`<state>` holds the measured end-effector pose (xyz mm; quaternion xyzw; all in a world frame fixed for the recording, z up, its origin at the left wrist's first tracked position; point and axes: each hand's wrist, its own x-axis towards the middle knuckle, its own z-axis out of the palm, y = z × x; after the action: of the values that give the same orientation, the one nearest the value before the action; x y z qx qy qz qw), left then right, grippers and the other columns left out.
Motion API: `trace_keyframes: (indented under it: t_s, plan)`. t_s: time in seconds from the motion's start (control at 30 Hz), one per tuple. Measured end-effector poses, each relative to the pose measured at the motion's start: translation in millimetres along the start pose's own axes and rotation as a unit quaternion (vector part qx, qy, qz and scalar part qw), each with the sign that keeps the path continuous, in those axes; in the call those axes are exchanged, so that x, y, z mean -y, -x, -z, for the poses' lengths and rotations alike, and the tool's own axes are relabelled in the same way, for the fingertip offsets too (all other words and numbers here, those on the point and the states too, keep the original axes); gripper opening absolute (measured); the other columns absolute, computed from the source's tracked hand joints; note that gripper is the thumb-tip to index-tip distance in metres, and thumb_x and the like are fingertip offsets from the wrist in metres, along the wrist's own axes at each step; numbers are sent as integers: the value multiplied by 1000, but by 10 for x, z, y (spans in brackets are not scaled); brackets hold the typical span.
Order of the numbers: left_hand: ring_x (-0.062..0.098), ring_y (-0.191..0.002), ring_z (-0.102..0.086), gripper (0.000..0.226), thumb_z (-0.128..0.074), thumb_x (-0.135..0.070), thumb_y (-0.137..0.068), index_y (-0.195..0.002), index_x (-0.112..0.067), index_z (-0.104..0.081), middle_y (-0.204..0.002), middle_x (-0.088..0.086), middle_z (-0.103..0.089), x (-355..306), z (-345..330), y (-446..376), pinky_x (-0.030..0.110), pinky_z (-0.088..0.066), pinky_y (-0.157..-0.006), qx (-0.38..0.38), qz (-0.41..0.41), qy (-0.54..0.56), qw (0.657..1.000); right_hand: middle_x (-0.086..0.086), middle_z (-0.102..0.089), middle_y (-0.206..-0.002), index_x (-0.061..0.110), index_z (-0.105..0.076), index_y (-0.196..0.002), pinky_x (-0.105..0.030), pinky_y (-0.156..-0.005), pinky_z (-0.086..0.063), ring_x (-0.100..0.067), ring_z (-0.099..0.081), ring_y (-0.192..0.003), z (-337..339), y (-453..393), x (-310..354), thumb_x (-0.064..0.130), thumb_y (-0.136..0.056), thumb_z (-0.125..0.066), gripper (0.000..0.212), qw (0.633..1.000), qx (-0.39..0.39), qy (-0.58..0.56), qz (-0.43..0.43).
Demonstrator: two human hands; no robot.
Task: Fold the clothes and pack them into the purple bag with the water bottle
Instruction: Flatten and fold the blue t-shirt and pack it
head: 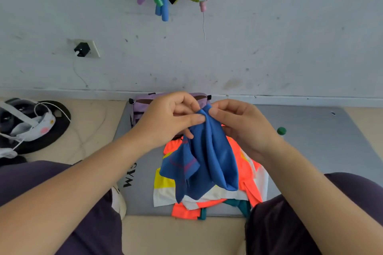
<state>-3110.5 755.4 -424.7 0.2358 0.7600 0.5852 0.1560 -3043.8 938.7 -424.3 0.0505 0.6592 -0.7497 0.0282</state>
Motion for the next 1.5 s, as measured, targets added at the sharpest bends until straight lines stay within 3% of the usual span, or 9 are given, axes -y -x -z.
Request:
trace_keyframes:
  t_s: [0.23,0.53,0.73,0.9,0.97,1.1,1.2,1.33,1.5]
  plan:
    - [23,-46,-63,16,-81,-33,-63,-68,-26,-68,-71,3,-73,-51,-10,3,26,-52,-48,9,-12,16,1000,-14,-66,-84,7,-70,-88,-43,-74,-43,-26,-56,-78,-14,-1,-67,19,-82,-67,14,1000,6,0,3]
    - [16,-47,-60,22,-83,-12,-74,-67,-22,-65,-72,1,-73,-16,-19,16,29,-51,-48,-27,-43,-4,999,-7,-70,-83,2,-68,-95,-27,-67,-52,-16,-64,-72,-2,37,-86,12,-92,-61,12,1000,22,13,16]
    - [8,-86,-70,18,-80,-10,-78,-85,-24,-70,-97,-12,-73,5,-46,59,26,-57,-54,-15,-62,-25,998,-12,-68,-92,9,-72,-96,-35,-79,-51,-23,-62,-84,-14,65,-125,14,-92,-61,13,999,23,24,15]
    - [13,-59,-63,15,-81,-28,-77,-79,-26,-66,-90,-8,-70,-14,-44,71,36,-56,-51,-27,-66,-63,996,-9,-71,-97,11,-70,-99,-33,-86,-52,-21,-66,-92,-44,86,-138,28,-79,-75,27,998,55,20,-1]
    - [18,-56,-61,11,-76,-18,-83,-83,-22,-66,-91,-5,-69,-14,-6,50,35,-53,-52,-25,-59,-63,996,-6,-72,-95,13,-68,-98,-29,-84,-55,-19,-68,-91,-79,81,-166,21,-76,-78,26,998,44,50,7]
    - [23,-65,-62,12,-65,-4,-91,-86,-15,-61,-98,8,-69,-73,81,30,33,-52,-56,2,-61,-8,998,-16,-70,-90,7,-66,-93,-45,-79,-53,-17,-63,-79,-87,56,-214,10,-85,-72,10,978,-7,207,27]
    - [16,-77,-64,14,-61,0,-92,-87,-13,-59,-96,9,-69,-88,151,10,34,-57,-62,0,-55,23,998,-12,-70,-87,8,-67,-92,-37,-72,-48,-14,-60,-75,4,32,-145,13,-91,-65,5,972,-24,228,45]
    - [17,-70,-65,11,-63,-3,-92,-88,-13,-59,-80,-5,-66,-22,186,-25,49,-61,-67,-12,-39,-4,999,-16,-68,-89,10,-67,-90,-41,-74,-50,-31,-61,-80,101,4,-105,15,-91,-66,5,961,-39,262,79]
    - [13,-71,-66,14,-67,-2,-89,-85,-14,-62,-75,-5,-66,15,202,-50,38,-62,-66,-15,-24,3,1000,-9,-65,-77,15,-66,-83,-25,-64,-44,-10,-53,-69,121,5,-107,15,-89,-68,6,949,-53,294,99]
